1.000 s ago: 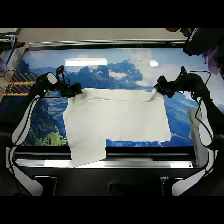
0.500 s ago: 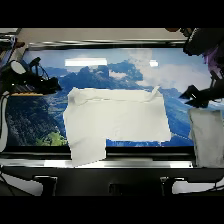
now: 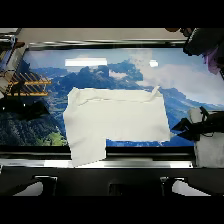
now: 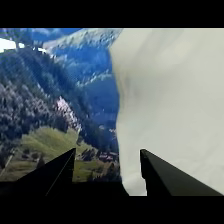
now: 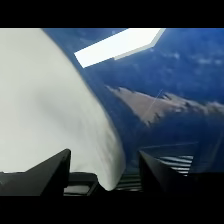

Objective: Fold the clothes and pants, and hang the long-sleeved shirts on hangers.

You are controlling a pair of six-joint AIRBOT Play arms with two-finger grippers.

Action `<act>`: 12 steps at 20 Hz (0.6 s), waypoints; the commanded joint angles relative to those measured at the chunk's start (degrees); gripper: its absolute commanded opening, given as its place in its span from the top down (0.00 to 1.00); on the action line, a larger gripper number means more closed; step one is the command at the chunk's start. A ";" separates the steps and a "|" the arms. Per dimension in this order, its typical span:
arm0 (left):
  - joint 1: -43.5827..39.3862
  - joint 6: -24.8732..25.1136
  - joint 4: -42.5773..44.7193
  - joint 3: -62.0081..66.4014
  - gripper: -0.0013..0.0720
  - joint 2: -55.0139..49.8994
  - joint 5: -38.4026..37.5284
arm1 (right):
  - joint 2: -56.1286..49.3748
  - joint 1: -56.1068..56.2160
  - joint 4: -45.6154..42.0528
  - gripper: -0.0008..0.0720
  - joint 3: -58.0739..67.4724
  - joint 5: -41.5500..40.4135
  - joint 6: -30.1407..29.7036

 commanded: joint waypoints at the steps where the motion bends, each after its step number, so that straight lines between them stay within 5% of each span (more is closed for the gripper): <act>1: 2.14 0.22 0.07 -12.02 0.34 8.33 0.83 | 0.57 -0.24 1.07 0.31 -6.36 1.40 -1.03; 8: 2.32 0.13 0.00 -18.29 0.34 10.95 2.89 | 0.57 -0.22 6.58 0.36 -10.84 5.92 -2.91; 10: 2.32 0.15 0.00 -18.32 0.34 10.95 3.13 | 0.57 -0.24 6.51 0.61 -10.84 6.16 -2.95; 11: 2.32 0.15 0.00 -18.45 0.34 10.93 3.43 | 0.57 -0.24 6.56 0.94 -10.84 5.90 -3.50; 12: 2.32 0.15 -0.02 -18.80 0.34 10.93 3.93 | 0.63 -0.24 6.60 0.95 -10.84 5.73 -3.61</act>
